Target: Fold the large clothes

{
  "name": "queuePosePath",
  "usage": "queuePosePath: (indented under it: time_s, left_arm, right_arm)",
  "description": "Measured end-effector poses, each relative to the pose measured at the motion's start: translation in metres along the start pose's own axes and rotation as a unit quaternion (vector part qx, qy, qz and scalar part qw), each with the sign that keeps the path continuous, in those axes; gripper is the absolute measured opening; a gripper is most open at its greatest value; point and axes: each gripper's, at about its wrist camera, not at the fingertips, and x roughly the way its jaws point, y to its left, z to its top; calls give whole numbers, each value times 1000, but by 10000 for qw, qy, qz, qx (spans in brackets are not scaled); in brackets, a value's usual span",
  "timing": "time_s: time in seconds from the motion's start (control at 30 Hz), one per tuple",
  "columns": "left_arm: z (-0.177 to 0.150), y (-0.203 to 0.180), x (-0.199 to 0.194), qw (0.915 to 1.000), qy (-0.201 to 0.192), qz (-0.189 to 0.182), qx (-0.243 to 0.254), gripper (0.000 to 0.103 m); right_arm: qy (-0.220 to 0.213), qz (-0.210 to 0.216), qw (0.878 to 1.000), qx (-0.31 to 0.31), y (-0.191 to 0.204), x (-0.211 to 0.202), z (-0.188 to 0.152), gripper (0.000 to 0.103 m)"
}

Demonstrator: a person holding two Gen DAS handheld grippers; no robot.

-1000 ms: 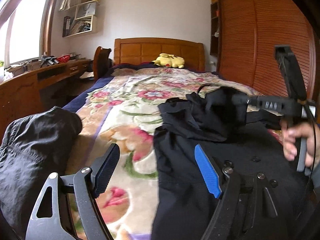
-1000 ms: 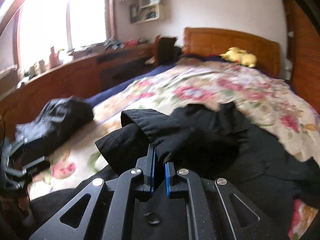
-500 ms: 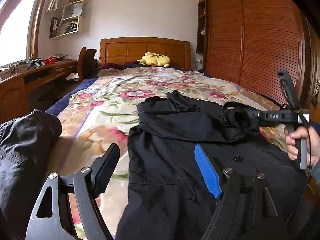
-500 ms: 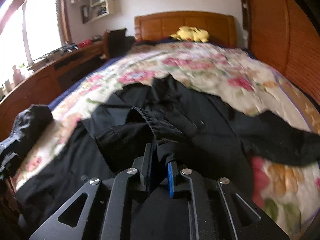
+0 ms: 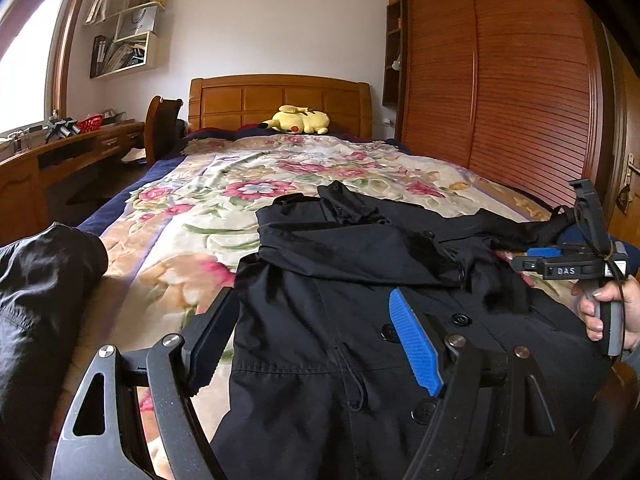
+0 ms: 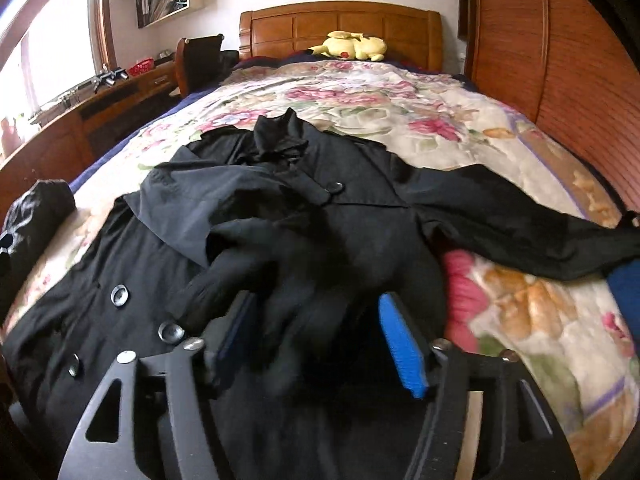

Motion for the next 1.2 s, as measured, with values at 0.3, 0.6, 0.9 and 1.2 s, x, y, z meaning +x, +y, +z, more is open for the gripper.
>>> queuePosePath:
  time_s: [0.3, 0.6, 0.9, 1.2]
  left_arm:
    - [1, -10, 4, 10000, 8, -65, 36, 78]
    - [2, -23, 11, 9998, 48, -113, 124, 78]
    - [0, -21, 12, 9998, 100, -78, 139, 78]
    - [0, -21, 12, 9998, 113, -75, 136, 78]
  right_arm:
    - [-338, -255, 9967, -686, 24, -27, -16, 69]
    - [-183, 148, 9911, -1312, 75, -16, -27, 69]
    - [410, 227, 9883, -1452, 87, 32, -20, 69]
    - [460, -233, 9849, -1650, 78, 51, -4, 25]
